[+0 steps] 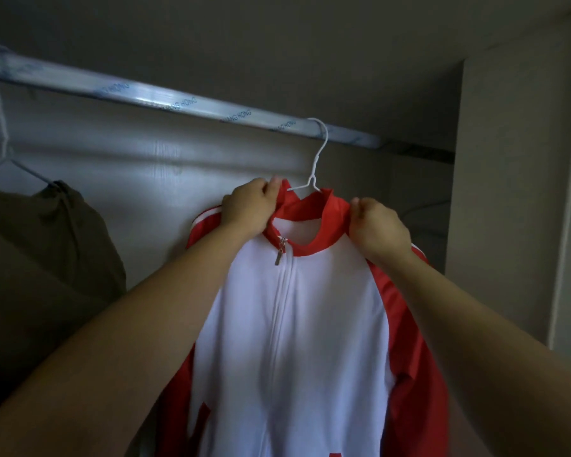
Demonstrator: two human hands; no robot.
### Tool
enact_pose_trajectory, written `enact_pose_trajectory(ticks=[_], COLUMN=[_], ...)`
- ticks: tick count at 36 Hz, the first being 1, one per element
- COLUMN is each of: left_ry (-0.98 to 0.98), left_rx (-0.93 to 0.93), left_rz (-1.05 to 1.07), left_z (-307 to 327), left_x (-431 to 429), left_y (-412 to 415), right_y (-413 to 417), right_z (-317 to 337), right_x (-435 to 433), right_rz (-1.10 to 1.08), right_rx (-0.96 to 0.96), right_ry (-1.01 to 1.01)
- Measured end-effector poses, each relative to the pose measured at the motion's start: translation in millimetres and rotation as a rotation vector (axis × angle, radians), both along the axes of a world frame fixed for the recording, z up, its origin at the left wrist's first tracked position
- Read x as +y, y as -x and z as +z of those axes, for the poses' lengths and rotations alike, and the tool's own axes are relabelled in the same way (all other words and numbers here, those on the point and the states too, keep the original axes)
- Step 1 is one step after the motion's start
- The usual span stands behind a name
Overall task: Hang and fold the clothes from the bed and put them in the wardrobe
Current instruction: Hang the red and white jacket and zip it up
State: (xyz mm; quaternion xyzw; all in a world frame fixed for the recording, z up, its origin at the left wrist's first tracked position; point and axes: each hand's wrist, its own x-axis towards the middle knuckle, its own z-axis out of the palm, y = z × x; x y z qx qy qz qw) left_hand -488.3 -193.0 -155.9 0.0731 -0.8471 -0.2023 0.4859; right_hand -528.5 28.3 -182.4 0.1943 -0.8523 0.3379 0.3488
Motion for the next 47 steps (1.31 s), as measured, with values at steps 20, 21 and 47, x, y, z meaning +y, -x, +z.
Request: enact_pose_trajectory(ticks=[20,21,47], left_ry=[-0.494,-0.497,-0.168], left_rx=[0.028,-0.006,-0.055], left_rz=[-0.397,-0.406,-0.051], left_z=[28.4,30.0,46.3], left_x=[14.8,16.6,4.3], left_y=[-4.1,-5.4,-25.6], right_y=[-6.7,-4.5,-9.0], right_z=[52.4,55.3,83.0], right_x=[-16.6,-18.4,6.0], right_rz=[0.253,0.271,0.401], right_rx=[-0.192,-0.207,-0.179], right_ry=[0.169,0.196,0.425])
